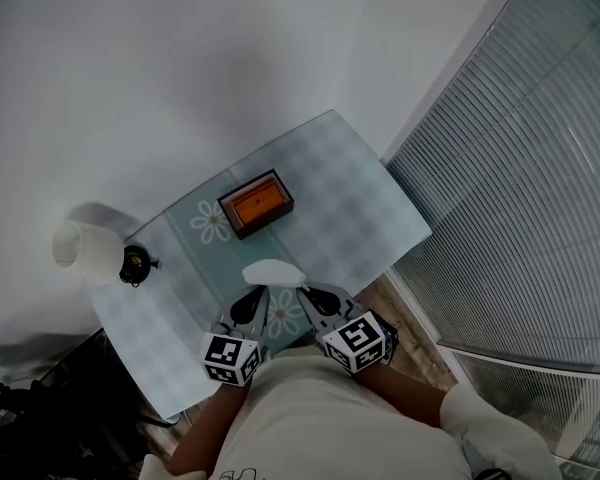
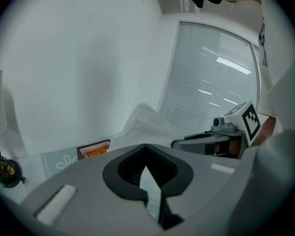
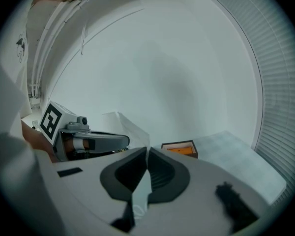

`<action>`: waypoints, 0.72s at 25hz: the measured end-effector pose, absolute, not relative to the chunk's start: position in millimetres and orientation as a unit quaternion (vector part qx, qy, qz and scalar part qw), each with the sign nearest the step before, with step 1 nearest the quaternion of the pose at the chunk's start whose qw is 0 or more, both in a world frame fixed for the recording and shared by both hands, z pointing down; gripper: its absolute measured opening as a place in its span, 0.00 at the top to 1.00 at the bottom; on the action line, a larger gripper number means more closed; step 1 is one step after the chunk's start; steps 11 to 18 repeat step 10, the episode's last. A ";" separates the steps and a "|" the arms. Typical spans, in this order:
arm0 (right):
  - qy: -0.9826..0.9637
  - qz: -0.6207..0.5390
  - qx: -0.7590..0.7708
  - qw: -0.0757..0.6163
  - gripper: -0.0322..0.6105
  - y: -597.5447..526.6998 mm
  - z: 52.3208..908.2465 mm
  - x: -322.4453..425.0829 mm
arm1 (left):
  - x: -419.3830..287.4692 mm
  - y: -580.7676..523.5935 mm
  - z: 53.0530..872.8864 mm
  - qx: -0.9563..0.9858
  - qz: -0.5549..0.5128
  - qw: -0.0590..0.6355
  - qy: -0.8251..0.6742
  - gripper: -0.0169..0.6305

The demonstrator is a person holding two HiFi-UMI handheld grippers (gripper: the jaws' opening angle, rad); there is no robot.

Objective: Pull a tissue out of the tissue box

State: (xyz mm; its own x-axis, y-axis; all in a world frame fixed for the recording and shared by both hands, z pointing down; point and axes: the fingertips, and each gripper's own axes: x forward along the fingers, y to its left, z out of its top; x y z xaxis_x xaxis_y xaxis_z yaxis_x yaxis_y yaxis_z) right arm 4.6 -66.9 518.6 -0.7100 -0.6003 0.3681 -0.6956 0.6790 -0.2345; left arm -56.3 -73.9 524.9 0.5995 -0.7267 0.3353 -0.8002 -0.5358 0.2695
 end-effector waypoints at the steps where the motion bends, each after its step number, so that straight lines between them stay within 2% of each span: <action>1: -0.906 0.181 0.358 0.132 0.93 -67.0 519.0 4.9 | -56.3 -73.9 524.6 0.871 0.091 0.200 -0.438 0.96; 18: -0.904 0.180 0.362 0.136 0.93 -67.6 522.5 6.2 | -55.6 -75.5 523.6 0.872 0.088 0.197 -0.439 0.96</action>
